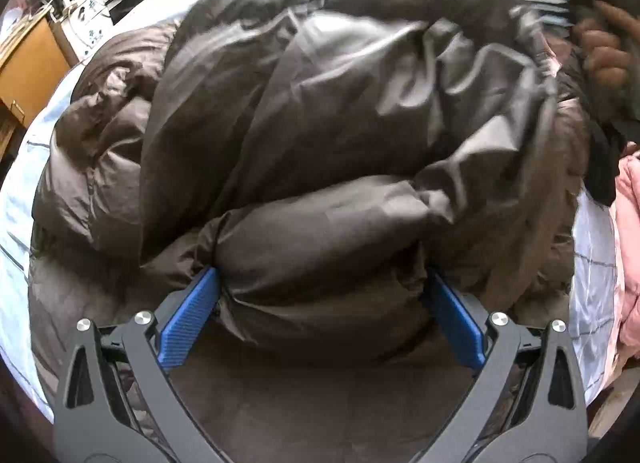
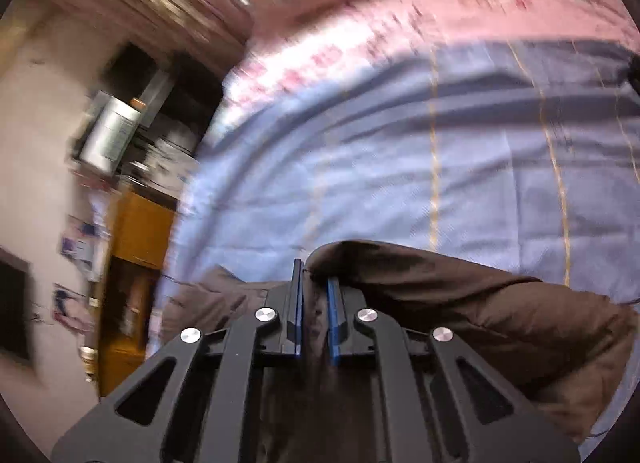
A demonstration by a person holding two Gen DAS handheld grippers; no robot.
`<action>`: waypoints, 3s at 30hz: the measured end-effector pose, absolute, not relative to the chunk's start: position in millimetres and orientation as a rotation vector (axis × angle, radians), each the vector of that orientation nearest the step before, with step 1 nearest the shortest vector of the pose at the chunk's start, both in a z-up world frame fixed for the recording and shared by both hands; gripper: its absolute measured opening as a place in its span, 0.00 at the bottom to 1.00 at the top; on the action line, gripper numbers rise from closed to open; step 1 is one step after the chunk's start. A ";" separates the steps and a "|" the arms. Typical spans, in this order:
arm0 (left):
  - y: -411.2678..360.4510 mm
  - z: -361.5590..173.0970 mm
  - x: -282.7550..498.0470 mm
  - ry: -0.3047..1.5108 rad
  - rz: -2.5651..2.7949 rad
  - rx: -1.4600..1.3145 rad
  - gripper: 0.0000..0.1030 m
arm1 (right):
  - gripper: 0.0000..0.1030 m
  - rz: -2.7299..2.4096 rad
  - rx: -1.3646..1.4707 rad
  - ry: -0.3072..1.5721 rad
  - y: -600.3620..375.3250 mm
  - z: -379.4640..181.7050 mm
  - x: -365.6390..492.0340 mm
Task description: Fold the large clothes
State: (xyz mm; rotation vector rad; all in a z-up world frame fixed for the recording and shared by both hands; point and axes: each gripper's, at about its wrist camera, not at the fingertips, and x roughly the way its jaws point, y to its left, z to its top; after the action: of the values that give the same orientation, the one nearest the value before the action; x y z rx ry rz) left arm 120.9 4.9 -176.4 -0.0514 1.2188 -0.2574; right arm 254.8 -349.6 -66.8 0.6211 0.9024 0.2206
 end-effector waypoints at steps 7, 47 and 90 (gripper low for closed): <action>20.5 -180.6 125.7 1.192 -0.214 -0.126 0.98 | 0.09 0.320 0.370 0.695 -306.7 5.9 212.9; 101.9 -128.8 -25.5 1.115 -0.183 0.117 0.98 | 0.70 0.444 0.170 1.129 -206.1 -59.1 -194.8; 76.7 -184.0 -37.0 1.063 -0.103 0.138 0.98 | 0.73 0.051 0.047 0.944 -180.6 -95.3 7.5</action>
State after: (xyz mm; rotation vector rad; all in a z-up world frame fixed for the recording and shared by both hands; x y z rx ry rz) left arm -37.0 76.7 -184.0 0.1382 1.0627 -0.1027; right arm 7.5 -180.6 -95.3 0.0473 0.9441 0.0507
